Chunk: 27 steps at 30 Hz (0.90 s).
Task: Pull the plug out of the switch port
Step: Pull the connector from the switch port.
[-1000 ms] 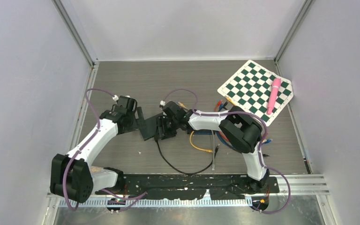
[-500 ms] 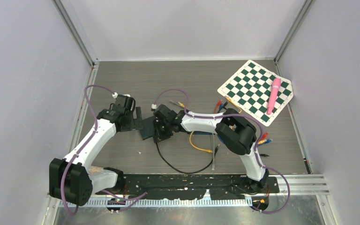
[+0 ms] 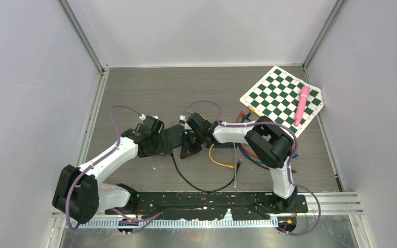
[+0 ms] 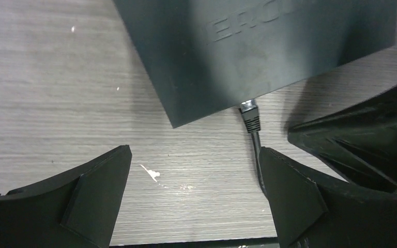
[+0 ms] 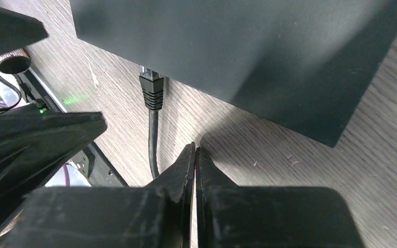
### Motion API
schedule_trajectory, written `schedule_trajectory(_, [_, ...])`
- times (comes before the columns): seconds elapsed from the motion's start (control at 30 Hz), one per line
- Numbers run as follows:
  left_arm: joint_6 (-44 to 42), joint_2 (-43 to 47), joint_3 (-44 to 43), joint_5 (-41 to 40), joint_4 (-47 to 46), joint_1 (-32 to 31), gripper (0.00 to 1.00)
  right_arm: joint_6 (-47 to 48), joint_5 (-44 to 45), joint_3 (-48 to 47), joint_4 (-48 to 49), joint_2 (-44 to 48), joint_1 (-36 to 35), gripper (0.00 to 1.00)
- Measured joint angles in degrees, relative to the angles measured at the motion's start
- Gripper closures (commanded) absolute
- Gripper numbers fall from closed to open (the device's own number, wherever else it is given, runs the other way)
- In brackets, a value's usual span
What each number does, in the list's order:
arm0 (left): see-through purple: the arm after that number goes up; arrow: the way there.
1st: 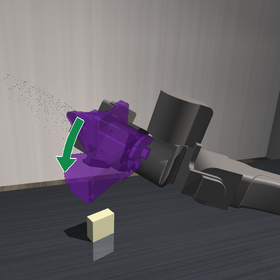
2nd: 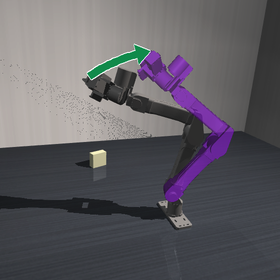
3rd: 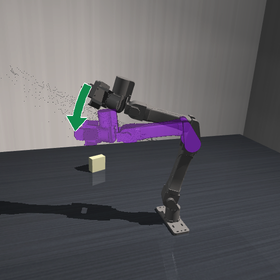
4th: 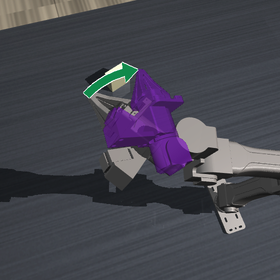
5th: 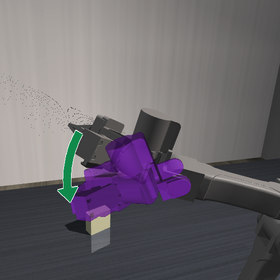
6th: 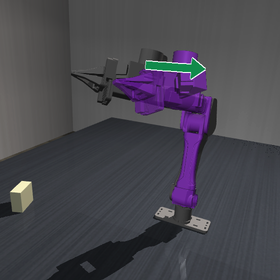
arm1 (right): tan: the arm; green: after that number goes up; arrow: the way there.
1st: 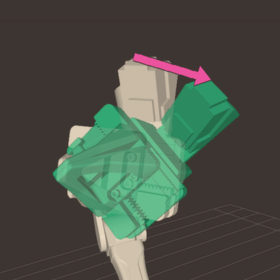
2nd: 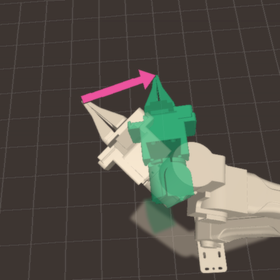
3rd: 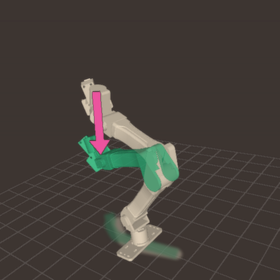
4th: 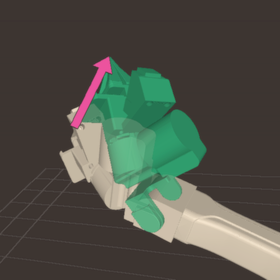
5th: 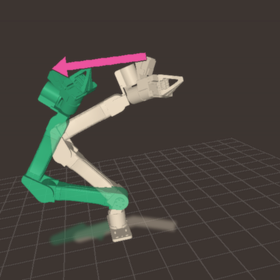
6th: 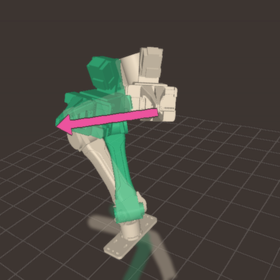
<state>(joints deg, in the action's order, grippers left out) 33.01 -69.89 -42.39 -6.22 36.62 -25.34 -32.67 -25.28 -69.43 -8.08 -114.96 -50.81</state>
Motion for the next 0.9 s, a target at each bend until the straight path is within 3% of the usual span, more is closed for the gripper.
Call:
schedule_trajectory(0.13, [4.76,0.11,2.01,-1.92,-0.04,-0.81,0.0,0.13,-1.79,0.39,0.48,0.07,0.42,0.71])
schedule_trajectory(0.3, [4.48,2.05,0.04,-6.25,0.22,0.0,0.0,-1.09,-2.99,0.9,2.29,0.74,0.42,0.61])
schedule_trajectory(0.43, [4.02,2.12,-3.28,-4.28,-0.07,6.64,0.0,-3.65,-4.85,0.61,4.2,0.72,0.42,0.5])
schedule_trajectory(0.57, [4.02,1.01,-4.46,-2.67,-0.11,15.54,0.0,-6.71,-5.68,-0.33,6.51,0.44,0.68,0.45])
schedule_trajectory(0.9, [-0.81,-9.77,-7.96,6.45,-2.6,16.46,0.09,-26.58,-4.5,3.76,22.53,-4.0,0.7,0.5])
